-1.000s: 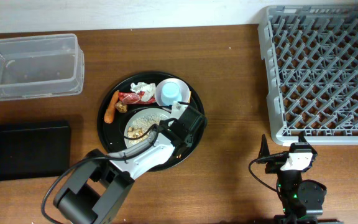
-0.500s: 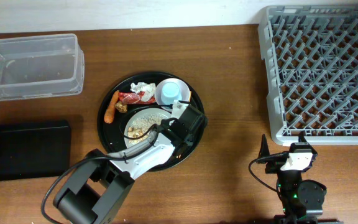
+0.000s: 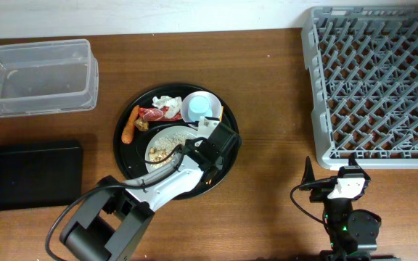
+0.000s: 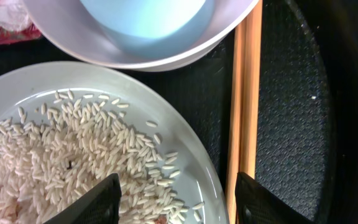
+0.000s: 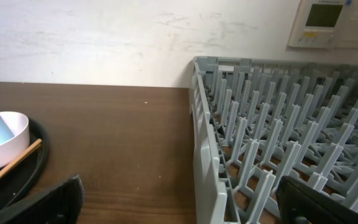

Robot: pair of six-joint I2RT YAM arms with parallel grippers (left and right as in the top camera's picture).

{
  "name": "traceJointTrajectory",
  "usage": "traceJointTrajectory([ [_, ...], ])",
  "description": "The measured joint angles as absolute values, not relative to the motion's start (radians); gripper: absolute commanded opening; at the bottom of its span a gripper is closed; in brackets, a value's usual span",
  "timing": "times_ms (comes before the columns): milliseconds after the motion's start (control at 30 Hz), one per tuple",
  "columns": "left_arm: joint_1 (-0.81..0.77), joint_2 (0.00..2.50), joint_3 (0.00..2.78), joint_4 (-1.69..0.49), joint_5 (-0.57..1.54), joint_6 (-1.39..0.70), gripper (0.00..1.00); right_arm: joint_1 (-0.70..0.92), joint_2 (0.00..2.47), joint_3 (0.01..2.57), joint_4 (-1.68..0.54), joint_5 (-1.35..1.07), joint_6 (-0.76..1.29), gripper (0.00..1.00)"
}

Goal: Sort waste into correct bins and load items into the dishwasher rack
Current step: 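Lower the left gripper and grasp the white plate's rim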

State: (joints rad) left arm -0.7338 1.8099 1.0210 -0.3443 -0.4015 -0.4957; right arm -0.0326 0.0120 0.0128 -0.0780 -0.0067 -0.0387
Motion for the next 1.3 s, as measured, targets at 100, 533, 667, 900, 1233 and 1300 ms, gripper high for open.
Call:
traceJointTrajectory([
  [100, -0.734, 1.81, 1.021, -0.352, -0.402, -0.506, 0.58, -0.033, 0.012, 0.013, -0.078, -0.007, -0.038, 0.98],
  [533, -0.734, 1.81, 1.021, -0.353, -0.401, -0.517, 0.57, -0.033, 0.012, 0.013, -0.078, -0.007, -0.039, 0.98],
  [667, -0.734, 1.81, 1.021, -0.353, -0.401, -0.517, 0.56, -0.033, 0.012, 0.013, -0.078, -0.007, -0.039, 0.98],
  [900, -0.734, 1.811, 1.021, -0.337, -0.401, -0.517, 0.55, -0.033, 0.012, 0.013, -0.078, -0.007, -0.038, 0.98],
  [1233, -0.734, 1.828, 1.021, -0.34, -0.393, -0.517, 0.54, -0.033, 0.012, 0.013, -0.078, -0.007, -0.038, 0.98],
  [1300, -0.734, 1.829, 1.021, -0.343, -0.393, -0.517, 0.54, -0.033, 0.012, 0.013, -0.078, -0.007, -0.038, 0.98],
])
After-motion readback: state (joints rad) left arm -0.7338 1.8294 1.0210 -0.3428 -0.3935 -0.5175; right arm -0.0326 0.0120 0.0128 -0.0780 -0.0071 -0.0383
